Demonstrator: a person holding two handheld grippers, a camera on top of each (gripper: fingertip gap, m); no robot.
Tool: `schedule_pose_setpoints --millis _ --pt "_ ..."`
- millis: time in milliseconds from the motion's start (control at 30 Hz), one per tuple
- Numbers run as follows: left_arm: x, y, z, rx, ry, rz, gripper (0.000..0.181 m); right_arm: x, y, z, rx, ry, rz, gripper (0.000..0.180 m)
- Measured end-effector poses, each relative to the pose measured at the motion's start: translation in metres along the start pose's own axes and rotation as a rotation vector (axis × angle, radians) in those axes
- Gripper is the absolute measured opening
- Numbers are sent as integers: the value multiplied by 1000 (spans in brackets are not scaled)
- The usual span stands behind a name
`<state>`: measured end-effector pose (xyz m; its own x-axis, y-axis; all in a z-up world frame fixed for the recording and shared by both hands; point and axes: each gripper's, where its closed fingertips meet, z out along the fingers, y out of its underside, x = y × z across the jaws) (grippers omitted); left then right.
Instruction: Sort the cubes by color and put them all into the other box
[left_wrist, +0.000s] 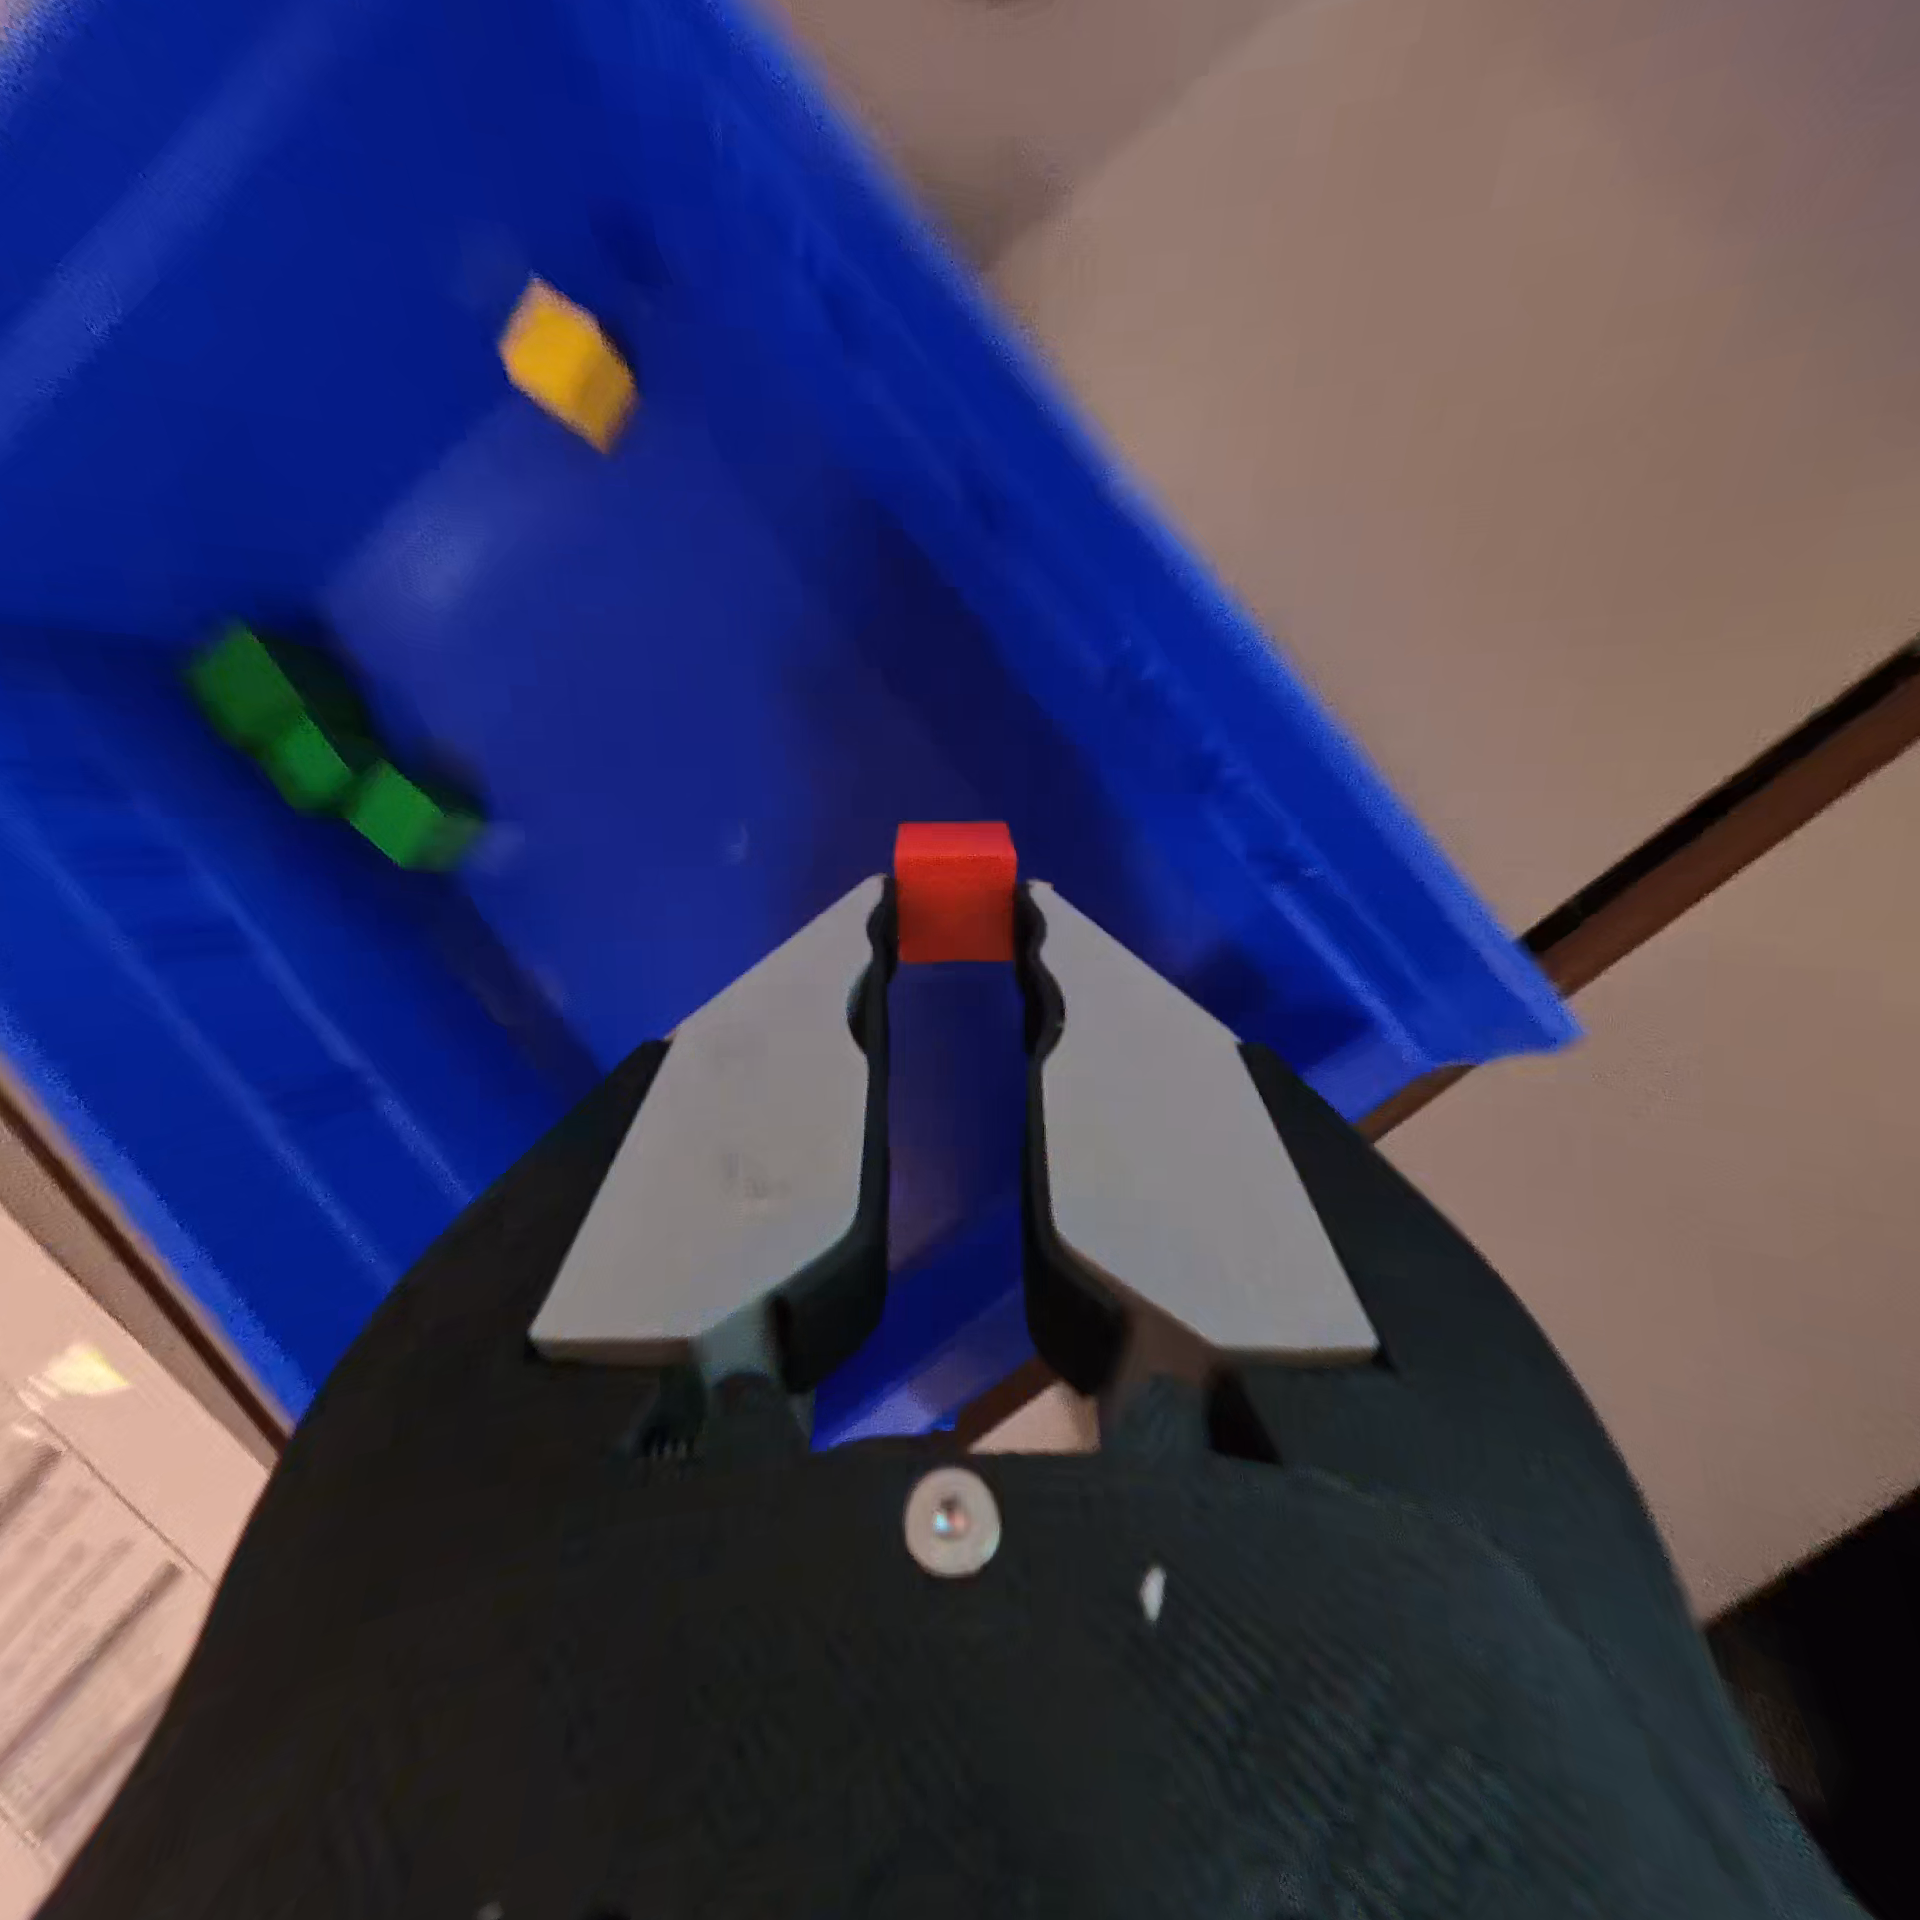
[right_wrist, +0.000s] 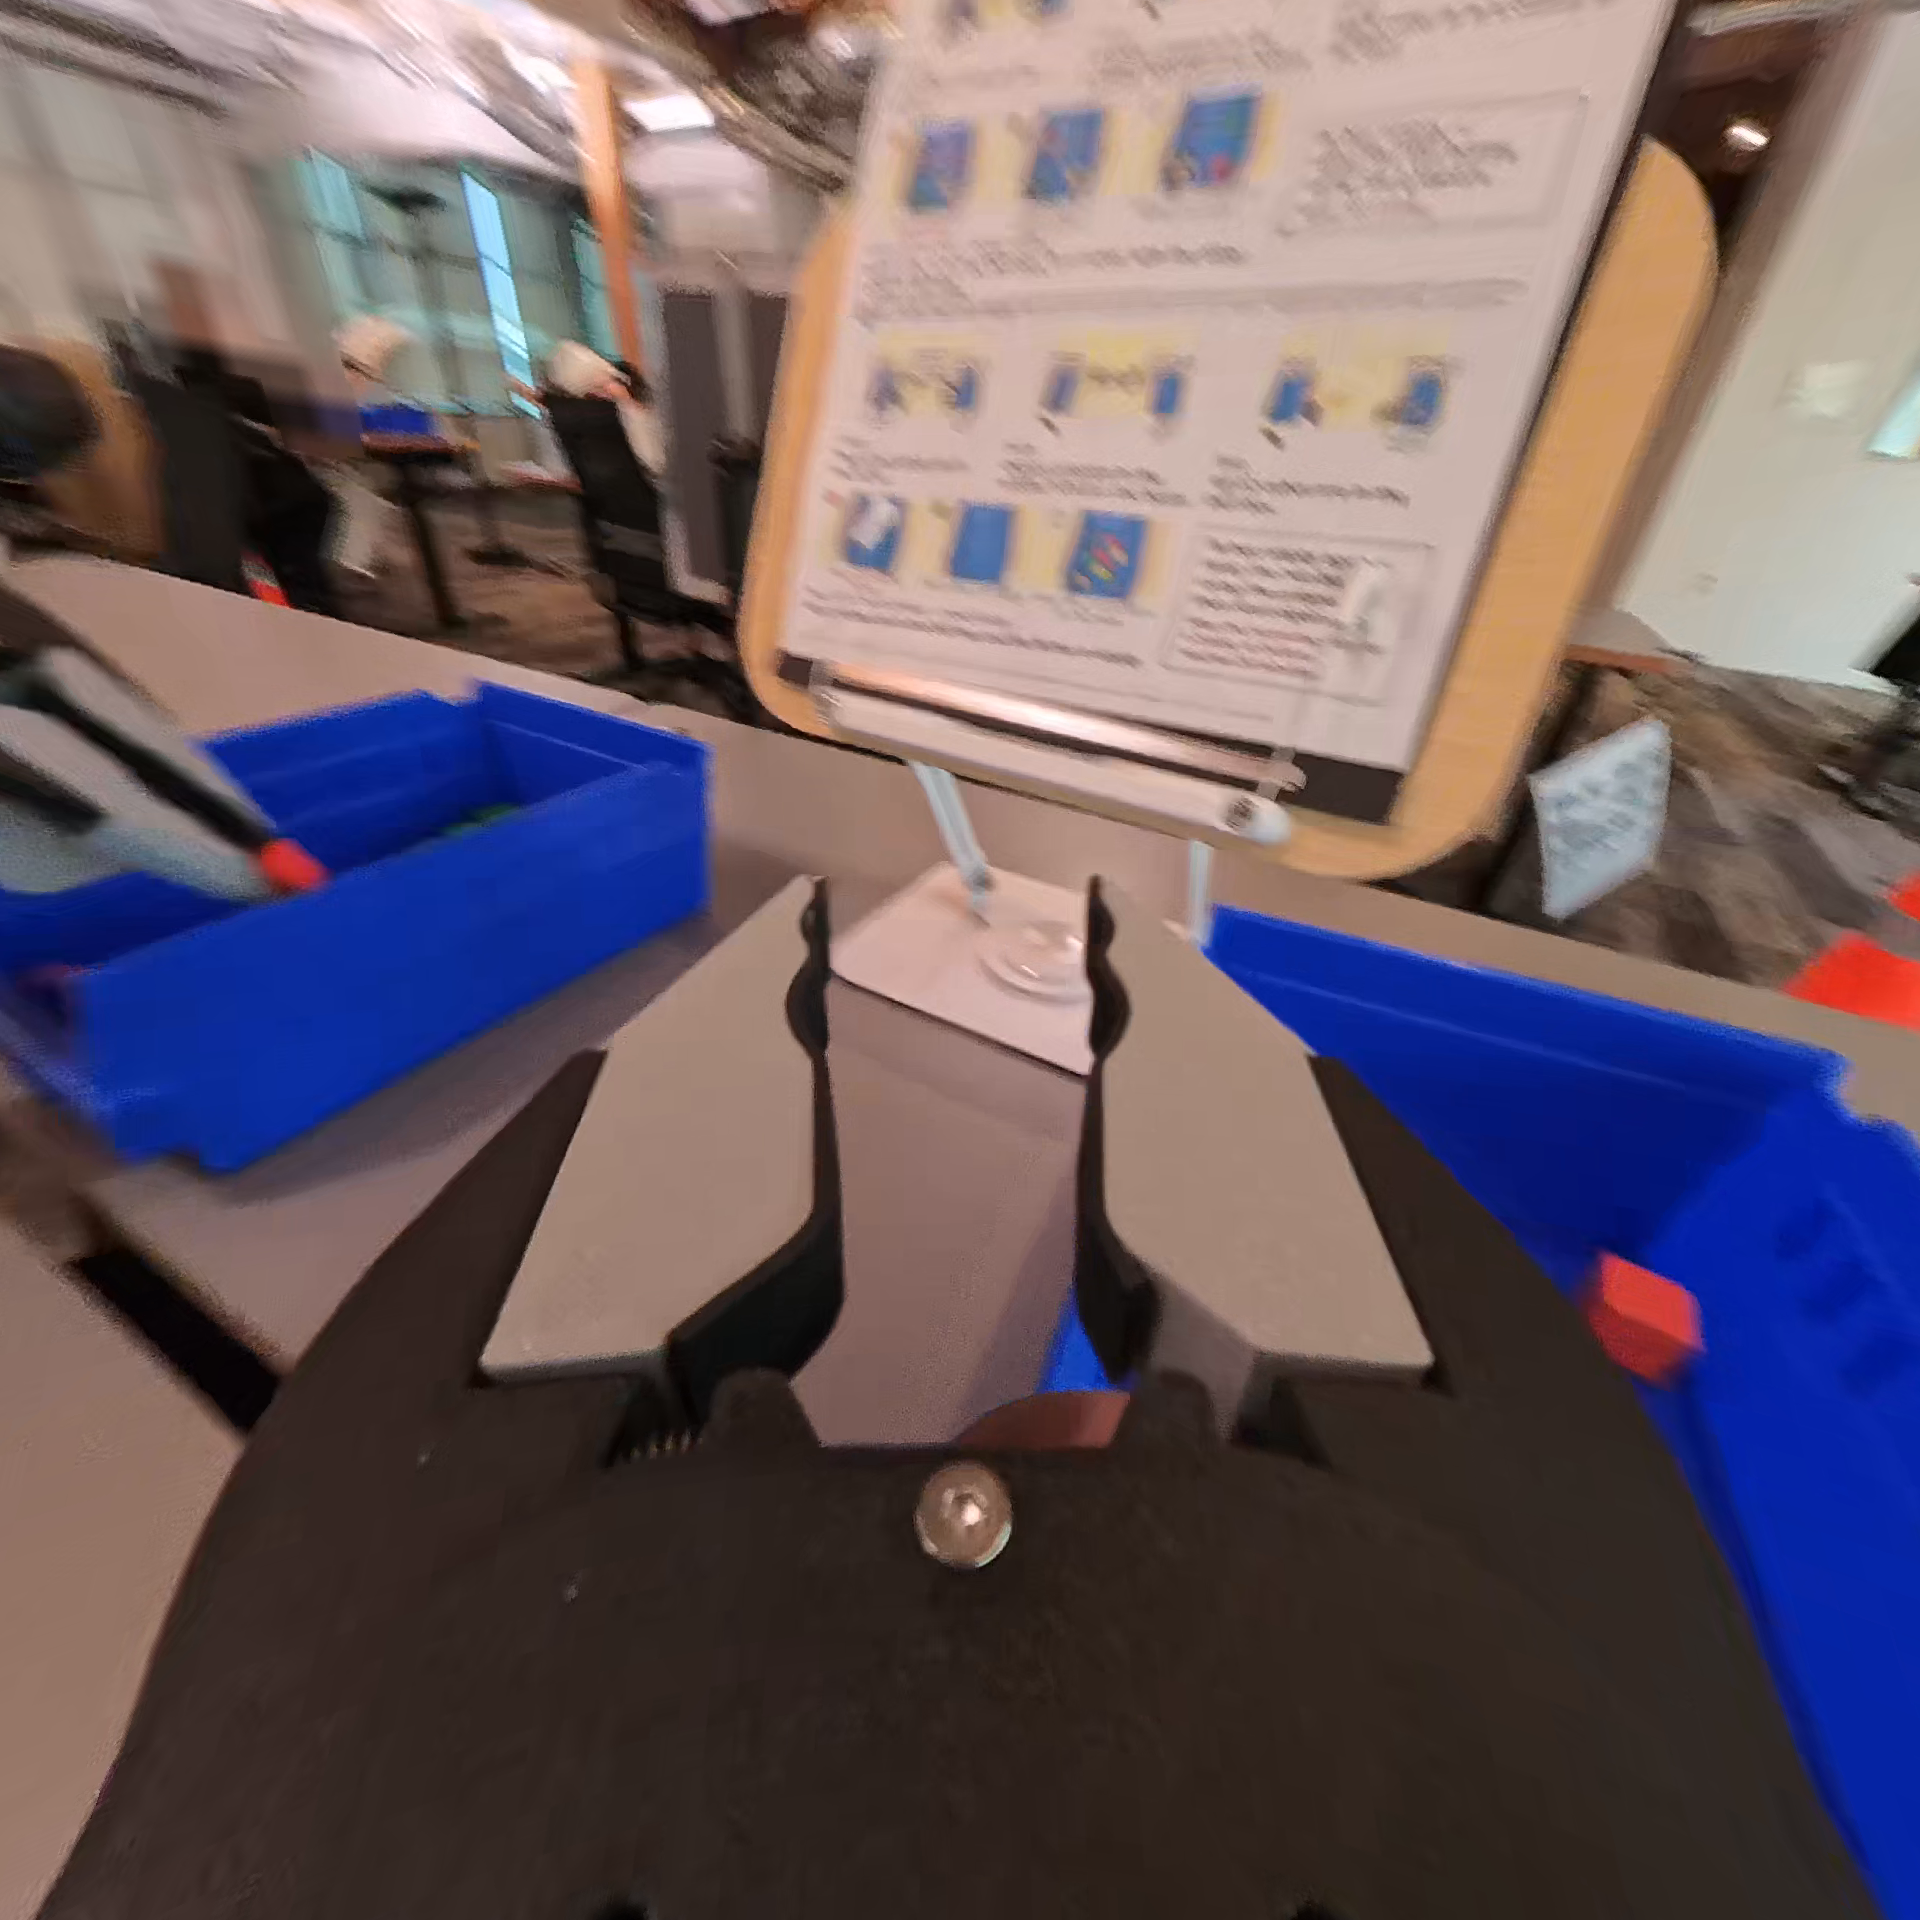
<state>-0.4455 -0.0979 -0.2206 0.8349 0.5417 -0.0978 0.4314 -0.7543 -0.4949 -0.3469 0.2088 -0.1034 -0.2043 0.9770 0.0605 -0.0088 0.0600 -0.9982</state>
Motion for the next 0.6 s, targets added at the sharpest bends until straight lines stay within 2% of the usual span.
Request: schedule_pose_setpoints --millis 67,133,167,267,367,467,533,600 --pt "8 -18 -25 120 -41 65 20 -16 -25 -12 135 -62 2 34" --pt "30 -41 -48 277 -51 186 20 -23 -41 -23 210 -60 -31 36" --pt "46 -51 -58 350 -51 254 19 -29 -43 -25 212 -84 -23 43" --pt "99 -66 -75 494 -2 460 20 -64 -31 -18 122 -315 113 73" --pt "147 -72 -82 599 28 649 19 -121 -14 -23 -26 -698 290 72" --pt "185 -75 -86 648 80 740 19 -147 -3 -24 -122 -873 473 62" --pt "200 -81 -89 689 85 770 19 -162 0 -31 -188 -1011 586 64" --pt "210 -86 -91 714 75 794 19 -171 4 -34 -228 -1079 640 64"
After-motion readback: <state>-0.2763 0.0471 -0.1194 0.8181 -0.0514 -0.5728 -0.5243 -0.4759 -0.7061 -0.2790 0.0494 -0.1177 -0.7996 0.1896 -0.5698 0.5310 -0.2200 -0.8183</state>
